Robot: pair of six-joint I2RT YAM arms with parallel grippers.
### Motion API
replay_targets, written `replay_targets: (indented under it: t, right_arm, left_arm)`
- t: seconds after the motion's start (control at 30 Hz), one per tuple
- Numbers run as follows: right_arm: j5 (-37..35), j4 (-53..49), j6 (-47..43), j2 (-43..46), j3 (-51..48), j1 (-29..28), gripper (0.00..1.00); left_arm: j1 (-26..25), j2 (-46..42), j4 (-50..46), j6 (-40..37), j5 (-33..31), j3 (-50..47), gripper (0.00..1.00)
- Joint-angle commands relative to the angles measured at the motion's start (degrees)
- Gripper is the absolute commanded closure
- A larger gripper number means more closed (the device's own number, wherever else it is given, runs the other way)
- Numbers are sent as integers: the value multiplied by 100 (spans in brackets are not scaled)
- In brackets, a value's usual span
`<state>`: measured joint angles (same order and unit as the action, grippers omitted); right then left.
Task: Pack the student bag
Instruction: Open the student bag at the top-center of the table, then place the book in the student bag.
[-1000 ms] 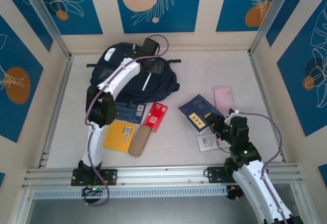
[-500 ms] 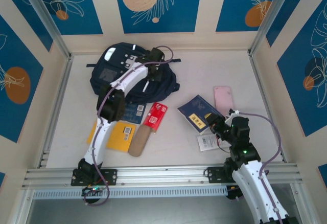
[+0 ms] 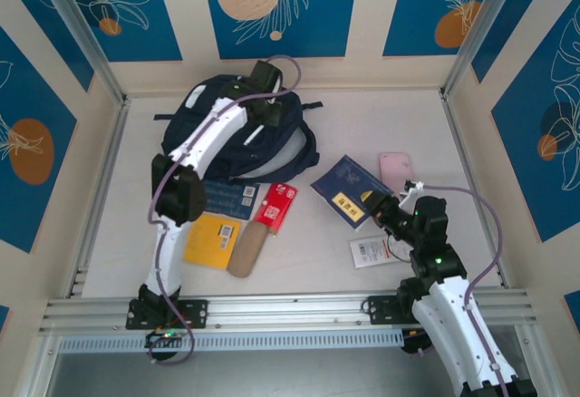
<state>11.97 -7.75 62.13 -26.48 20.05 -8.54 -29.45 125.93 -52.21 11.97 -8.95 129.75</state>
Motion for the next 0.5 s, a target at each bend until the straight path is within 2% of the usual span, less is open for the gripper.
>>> replay_targets:
  t: [0.0,0.17,0.47]
  right_arm:
    - [555,426,-359,-106,454,27,100]
    - [798,635,-303,-472,774,19,100]
    - [739,970,-175,-1197,1095,-212,100]
  left_arm:
    - [1,-873,74,-282,367,11,100]
    - [-3,-1494,263,-131,1202,-290,100]
    - [-8,-2122,335,-418,2150,-355,100]
